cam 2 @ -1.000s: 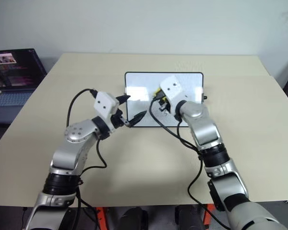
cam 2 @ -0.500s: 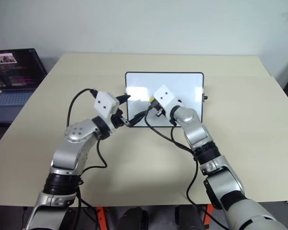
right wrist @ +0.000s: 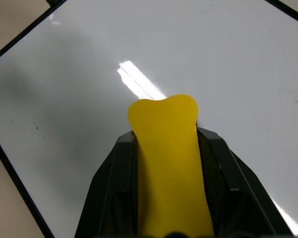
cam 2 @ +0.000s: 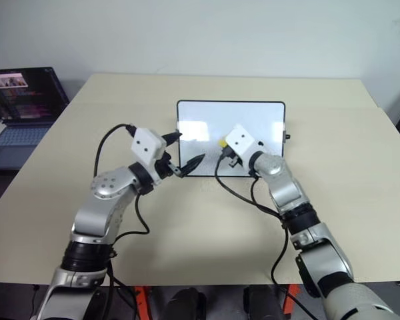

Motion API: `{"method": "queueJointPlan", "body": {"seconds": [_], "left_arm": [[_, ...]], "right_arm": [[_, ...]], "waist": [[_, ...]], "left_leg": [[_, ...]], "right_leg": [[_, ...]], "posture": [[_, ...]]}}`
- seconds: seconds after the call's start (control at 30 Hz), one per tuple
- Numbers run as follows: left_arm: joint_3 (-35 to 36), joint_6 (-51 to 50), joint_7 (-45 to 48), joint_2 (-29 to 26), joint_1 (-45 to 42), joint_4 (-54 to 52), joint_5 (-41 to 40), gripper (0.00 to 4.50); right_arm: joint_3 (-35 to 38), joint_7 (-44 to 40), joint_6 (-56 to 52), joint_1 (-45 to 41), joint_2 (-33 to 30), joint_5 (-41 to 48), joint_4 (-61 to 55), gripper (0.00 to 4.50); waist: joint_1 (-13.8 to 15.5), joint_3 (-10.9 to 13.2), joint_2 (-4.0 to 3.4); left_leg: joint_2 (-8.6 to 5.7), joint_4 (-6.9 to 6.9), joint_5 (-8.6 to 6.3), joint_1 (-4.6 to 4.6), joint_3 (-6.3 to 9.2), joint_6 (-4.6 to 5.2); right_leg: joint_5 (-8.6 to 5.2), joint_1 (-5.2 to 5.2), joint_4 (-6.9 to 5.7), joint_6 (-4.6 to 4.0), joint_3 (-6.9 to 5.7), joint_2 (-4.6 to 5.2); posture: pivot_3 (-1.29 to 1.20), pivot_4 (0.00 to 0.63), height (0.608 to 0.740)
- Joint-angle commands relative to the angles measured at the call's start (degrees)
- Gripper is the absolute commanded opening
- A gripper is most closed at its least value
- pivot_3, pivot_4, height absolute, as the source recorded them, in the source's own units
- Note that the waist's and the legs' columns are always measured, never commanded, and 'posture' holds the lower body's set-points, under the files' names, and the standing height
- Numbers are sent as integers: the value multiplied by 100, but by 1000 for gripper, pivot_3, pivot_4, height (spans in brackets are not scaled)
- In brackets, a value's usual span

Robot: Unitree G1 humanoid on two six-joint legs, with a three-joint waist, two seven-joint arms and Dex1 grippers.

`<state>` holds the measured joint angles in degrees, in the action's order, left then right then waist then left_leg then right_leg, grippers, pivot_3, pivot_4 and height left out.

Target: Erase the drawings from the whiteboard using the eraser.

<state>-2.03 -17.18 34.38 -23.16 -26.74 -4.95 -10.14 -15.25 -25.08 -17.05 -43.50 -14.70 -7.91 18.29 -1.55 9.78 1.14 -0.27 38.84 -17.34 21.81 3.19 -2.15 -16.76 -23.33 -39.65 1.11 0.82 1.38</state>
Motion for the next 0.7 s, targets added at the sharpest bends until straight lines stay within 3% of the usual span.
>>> {"method": "queueJointPlan", "body": {"seconds": [0.03, 0.7], "left_arm": [[0, 109, -5, 15, -105, -146, -8, 4500], [2, 78, 36, 15, -128, -113, -25, 4500]], "right_arm": [[127, -29, -233, 181, -251, -115, -142, 1301], [410, -44, -292, 306, -871, -55, -91, 1301]], "waist": [[1, 0, 0], [19, -1, 2]], "left_leg": [[0, 0, 0, 0, 0, 0], [-5, 10, 2, -6, 1, 3]], "right_leg": [[0, 0, 0, 0, 0, 0], [10, 13, 0, 11, 1, 1]], "posture": [[0, 150, 740], [0, 150, 740]]}}
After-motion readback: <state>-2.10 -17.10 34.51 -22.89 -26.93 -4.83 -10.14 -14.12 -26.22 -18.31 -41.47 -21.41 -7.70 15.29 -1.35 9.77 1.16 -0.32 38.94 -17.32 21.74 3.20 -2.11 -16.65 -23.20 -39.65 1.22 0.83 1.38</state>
